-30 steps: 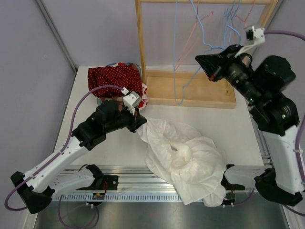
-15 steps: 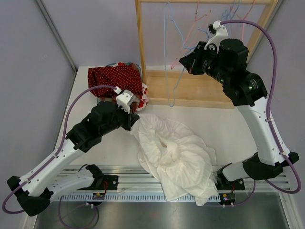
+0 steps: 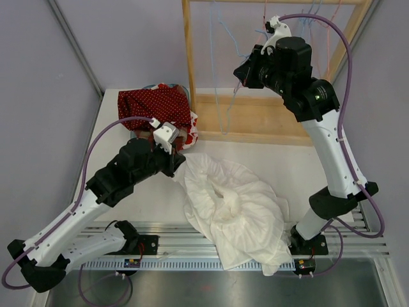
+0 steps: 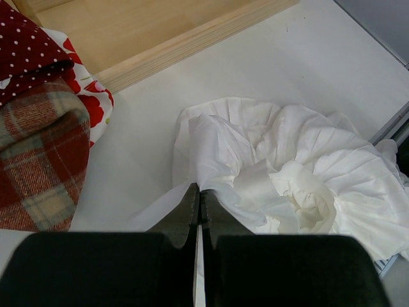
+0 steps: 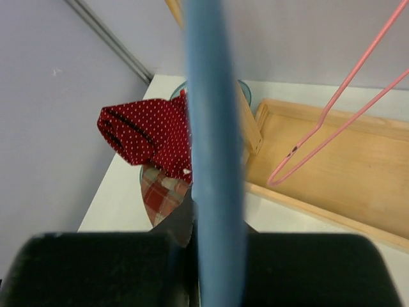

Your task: Remove the skirt from the hanger

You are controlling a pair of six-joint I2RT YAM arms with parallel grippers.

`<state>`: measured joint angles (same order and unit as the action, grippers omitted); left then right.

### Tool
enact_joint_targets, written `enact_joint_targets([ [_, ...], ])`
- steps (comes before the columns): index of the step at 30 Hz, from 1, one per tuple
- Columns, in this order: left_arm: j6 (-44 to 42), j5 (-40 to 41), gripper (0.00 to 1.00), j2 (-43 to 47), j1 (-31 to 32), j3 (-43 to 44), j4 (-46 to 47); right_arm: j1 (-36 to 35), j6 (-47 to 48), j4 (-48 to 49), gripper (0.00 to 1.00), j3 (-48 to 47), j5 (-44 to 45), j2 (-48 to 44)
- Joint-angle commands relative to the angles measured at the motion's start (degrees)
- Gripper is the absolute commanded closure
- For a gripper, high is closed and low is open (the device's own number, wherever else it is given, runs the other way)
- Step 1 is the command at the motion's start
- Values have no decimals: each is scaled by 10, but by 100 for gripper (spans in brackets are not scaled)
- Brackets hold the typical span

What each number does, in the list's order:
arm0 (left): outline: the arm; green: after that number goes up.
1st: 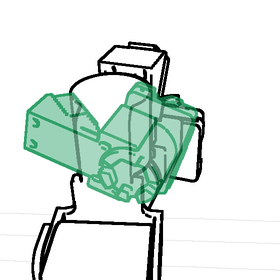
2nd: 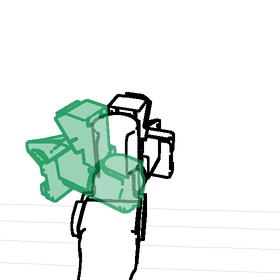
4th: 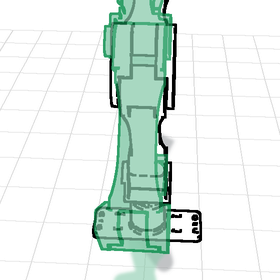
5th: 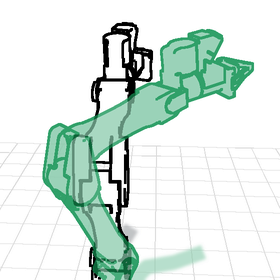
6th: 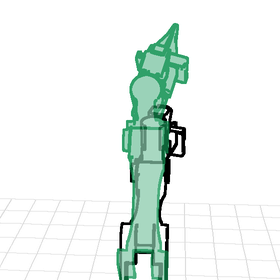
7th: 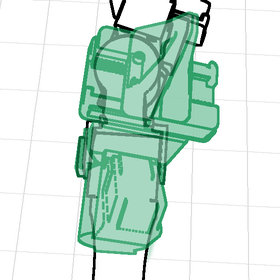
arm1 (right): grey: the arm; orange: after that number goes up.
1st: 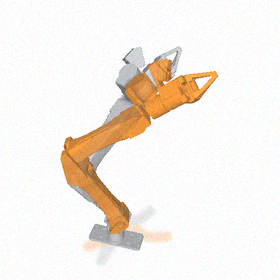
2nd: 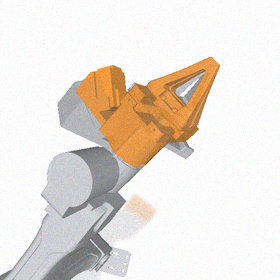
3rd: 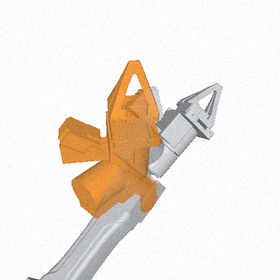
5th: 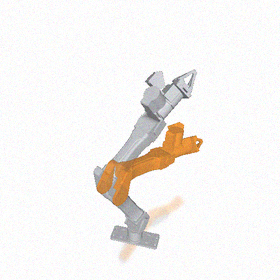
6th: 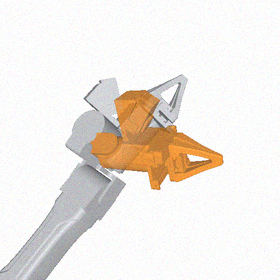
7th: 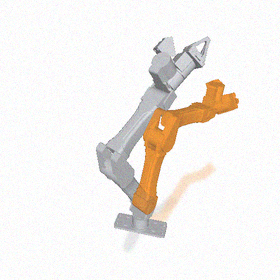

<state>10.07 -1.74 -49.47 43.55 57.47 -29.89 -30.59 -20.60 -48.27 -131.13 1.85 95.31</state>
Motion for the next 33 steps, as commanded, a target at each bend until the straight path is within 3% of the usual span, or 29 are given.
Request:
enact_joint_targets([
  [1, 0, -8, 100, 15, -2, -7, 40, -1, -17, -10, 100, 40, -13, -25],
  [5, 0, -10, 100, 14, -1, -16, 48, -1, -19, 24, 100, 134, -4, -69],
  [10, 7, -19, 100, 8, -1, -21, 62, 0, -10, 19, 100, 106, 24, -48],
  [13, 10, -22, 100, 6, -1, -25, 66, 0, 4, 13, 100, 35, 50, -11],
  [20, 10, -19, 100, 17, -1, -34, 64, 2, 48, -23, 100, -261, 119, 141],
  [22, 9, -15, 100, 20, -1, -38, 65, 4, 56, 4, 100, -262, 141, 141],
  [27, 8, -13, 100, 19, -1, -42, 66, 5, 68, 139, 100, -139, 169, 81],
  [33, 8, -13, 100, 19, -2, -43, 67, 13, 73, 129, 100, -209, 163, 143],
])
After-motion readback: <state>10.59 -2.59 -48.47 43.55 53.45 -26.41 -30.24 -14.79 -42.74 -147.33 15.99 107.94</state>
